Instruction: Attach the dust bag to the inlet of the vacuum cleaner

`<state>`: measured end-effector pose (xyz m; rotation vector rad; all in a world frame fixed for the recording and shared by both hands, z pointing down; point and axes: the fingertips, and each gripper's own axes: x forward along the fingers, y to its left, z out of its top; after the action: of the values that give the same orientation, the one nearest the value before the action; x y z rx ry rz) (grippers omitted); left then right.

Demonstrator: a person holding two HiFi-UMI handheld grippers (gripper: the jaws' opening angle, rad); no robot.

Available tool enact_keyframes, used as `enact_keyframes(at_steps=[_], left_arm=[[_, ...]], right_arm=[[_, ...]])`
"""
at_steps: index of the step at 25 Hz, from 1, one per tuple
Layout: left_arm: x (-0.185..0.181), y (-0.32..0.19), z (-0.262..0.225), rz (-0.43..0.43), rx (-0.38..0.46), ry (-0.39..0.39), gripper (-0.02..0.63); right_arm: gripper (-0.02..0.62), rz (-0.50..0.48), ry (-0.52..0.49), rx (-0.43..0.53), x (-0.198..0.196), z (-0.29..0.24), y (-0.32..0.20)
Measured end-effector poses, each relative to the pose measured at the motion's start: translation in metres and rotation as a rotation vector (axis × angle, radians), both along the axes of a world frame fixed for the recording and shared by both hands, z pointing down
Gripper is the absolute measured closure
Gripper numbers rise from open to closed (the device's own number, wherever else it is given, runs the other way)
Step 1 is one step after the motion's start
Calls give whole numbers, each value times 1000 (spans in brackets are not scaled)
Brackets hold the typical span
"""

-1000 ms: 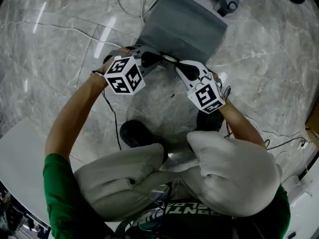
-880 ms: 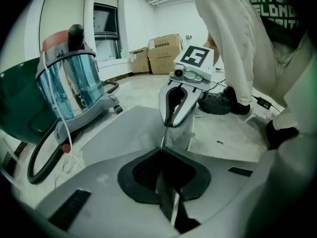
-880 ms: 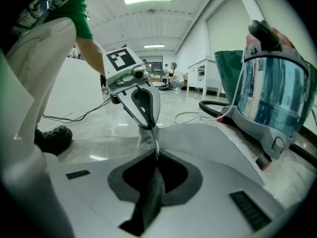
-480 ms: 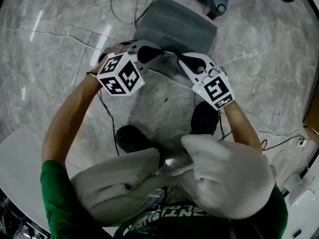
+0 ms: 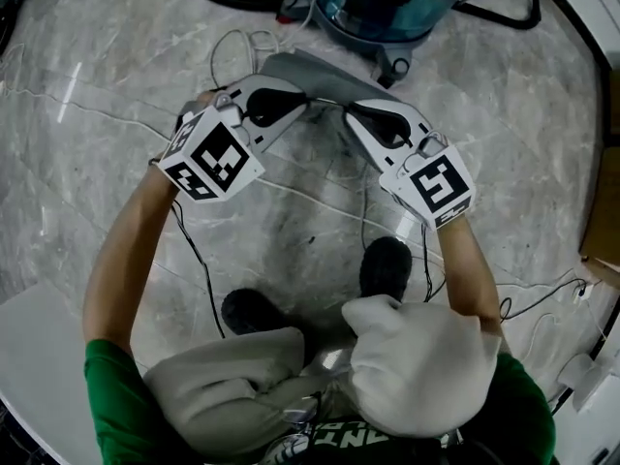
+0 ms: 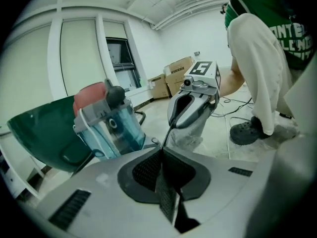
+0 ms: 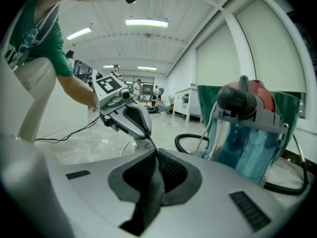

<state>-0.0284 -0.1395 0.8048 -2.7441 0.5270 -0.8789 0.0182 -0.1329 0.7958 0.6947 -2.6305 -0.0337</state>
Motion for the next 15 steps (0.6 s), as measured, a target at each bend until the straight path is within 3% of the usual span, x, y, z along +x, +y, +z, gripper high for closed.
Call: enact_keyframes(at_steps=[10, 15], left_arm=[[17, -54, -97, -24, 179, 54, 586], [30, -78, -131, -46, 244, 34, 583]], right_arm=[[572, 76, -66, 137, 16, -90, -45], [572, 128, -72, 189, 29, -125, -66]])
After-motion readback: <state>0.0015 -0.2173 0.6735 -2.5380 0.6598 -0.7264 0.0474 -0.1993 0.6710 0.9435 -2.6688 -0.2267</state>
